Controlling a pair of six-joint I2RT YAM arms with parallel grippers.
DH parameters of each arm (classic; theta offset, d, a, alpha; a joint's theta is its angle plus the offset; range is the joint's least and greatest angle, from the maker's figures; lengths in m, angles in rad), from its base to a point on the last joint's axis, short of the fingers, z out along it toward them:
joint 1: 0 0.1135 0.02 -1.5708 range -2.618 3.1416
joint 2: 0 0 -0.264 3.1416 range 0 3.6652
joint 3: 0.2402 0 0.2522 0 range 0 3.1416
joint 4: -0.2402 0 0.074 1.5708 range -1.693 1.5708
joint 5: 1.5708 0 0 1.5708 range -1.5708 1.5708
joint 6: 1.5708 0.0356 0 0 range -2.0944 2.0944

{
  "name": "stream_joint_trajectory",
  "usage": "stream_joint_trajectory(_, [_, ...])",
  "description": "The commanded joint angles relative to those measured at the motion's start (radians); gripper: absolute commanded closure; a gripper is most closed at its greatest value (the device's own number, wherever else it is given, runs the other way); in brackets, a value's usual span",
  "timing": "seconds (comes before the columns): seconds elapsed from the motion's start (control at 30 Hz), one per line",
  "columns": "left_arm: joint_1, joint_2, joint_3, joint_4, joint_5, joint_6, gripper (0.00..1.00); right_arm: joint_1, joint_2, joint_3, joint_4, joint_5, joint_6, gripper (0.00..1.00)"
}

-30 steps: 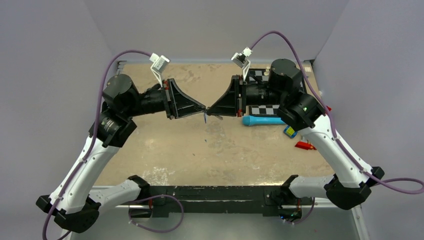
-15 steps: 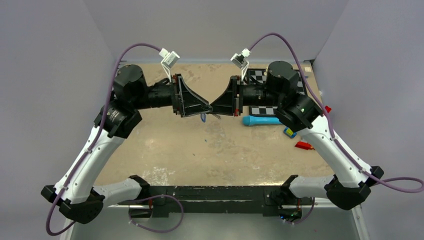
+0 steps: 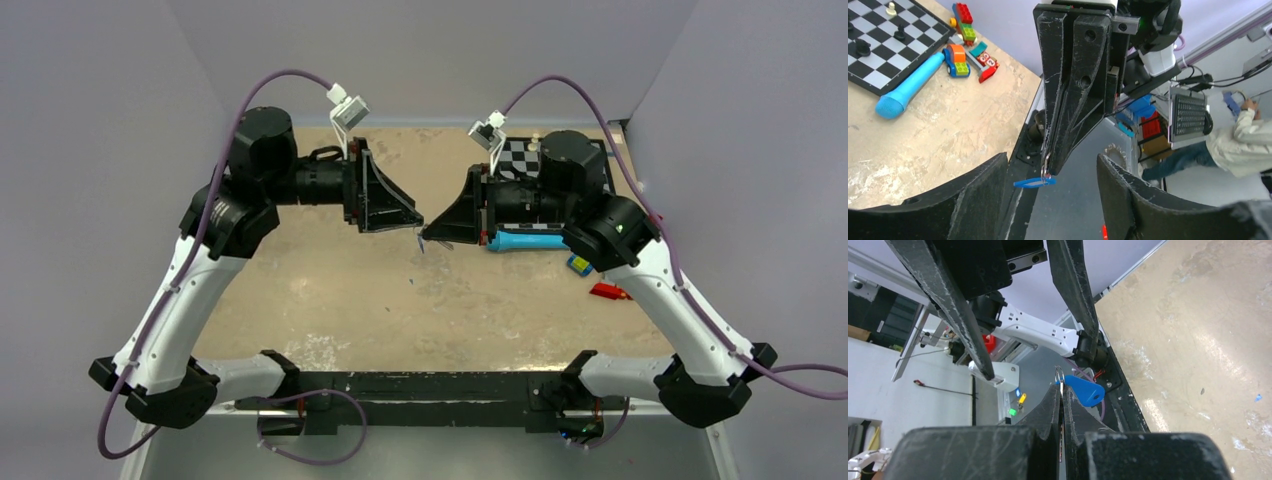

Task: Remove the keys from the keyring

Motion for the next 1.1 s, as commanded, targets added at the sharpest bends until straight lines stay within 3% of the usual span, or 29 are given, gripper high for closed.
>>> stream_joint_trajectory(0.0, [0.001, 0.031, 0.050, -0.101, 0.065, 0.099, 0.33, 0.004, 0.022, 0.061, -0.050, -0.057, -0.059, 1.00])
stream_joint_trajectory(0.43, [0.000, 0.027, 0.015, -0.120, 0.078, 0.140, 0.62, 0.004, 0.079, 0.137, -0.081, -0.126, -0.073, 1.00])
stream_joint_trajectory(0.7, [0.000, 0.021, 0.016, -0.147, 0.066, 0.157, 0.73, 0.004, 0.070, 0.128, -0.080, -0.128, -0.080, 1.00])
stream_joint_trajectory(1.07, [0.000, 0.011, 0.014, -0.145, 0.076, 0.142, 1.00, 0.003, 0.068, 0.127, -0.055, -0.141, -0.069, 1.00])
